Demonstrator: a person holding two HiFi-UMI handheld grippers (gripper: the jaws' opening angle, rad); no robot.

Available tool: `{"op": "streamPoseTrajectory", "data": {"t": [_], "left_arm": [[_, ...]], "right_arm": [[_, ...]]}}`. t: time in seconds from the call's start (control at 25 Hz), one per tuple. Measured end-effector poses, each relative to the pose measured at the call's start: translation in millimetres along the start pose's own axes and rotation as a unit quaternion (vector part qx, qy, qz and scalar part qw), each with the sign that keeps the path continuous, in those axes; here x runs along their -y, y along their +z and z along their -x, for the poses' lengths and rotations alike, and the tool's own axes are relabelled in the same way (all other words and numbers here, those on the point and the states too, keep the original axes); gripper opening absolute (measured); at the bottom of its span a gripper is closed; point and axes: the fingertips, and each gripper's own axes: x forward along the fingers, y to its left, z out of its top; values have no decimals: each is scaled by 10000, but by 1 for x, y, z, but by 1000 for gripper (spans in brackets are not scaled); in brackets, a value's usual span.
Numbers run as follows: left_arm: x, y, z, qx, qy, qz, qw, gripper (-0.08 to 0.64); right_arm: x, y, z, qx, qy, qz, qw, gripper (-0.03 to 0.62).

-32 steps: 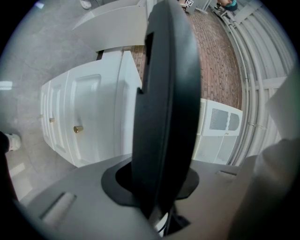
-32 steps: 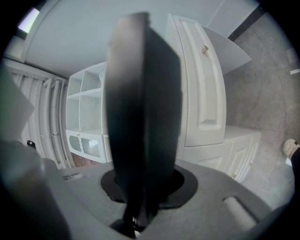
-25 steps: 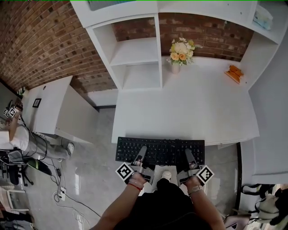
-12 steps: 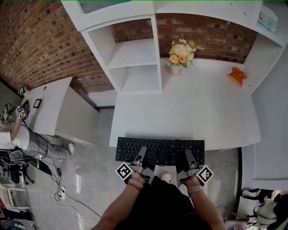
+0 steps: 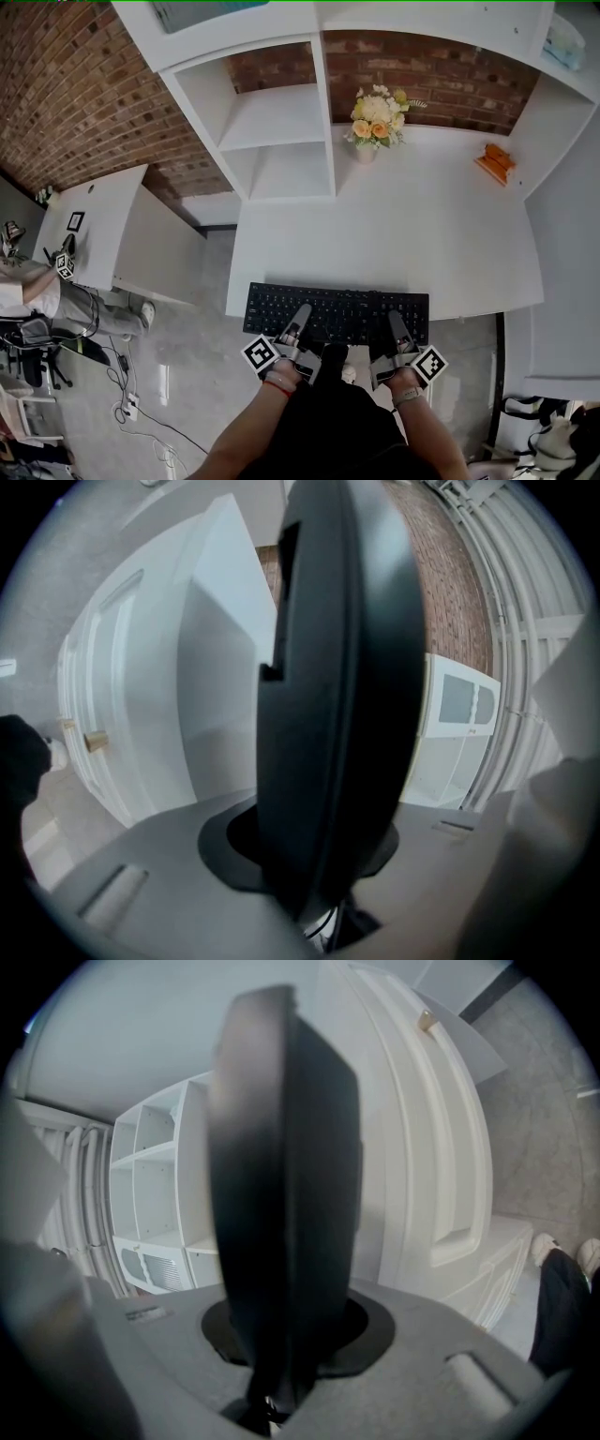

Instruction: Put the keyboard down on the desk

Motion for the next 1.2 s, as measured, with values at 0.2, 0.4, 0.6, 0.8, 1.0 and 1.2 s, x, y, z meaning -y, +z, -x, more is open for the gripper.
{"op": "streamPoseTrajectory", "data": {"t": [0.2,0.4,0.6,0.8,1.0,1.2], "left_arm": [[1,-7,-23,-587,-19,-144,9982,112],[1,-2,-41,-837,51,-52,9965,120],[-7,3,-55,-942,316,12,9951,115],[-13,11,-68,-873,506,218,9947,94],[-18,17,-84,-939,670,285,9929,92],[-30,26,-101,-976,795,239,9918,86]], "right_arm": [[4,16,-15,84,-137,-73,9998,71],[1,25,-35,91,-245,-137,9996,71],[6,31,-51,96,-387,-224,9990,71],[6,37,-67,62,-615,-180,9979,71],[7,42,-80,112,-855,-271,9959,71],[8,52,-95,155,-970,-254,9948,71]]}}
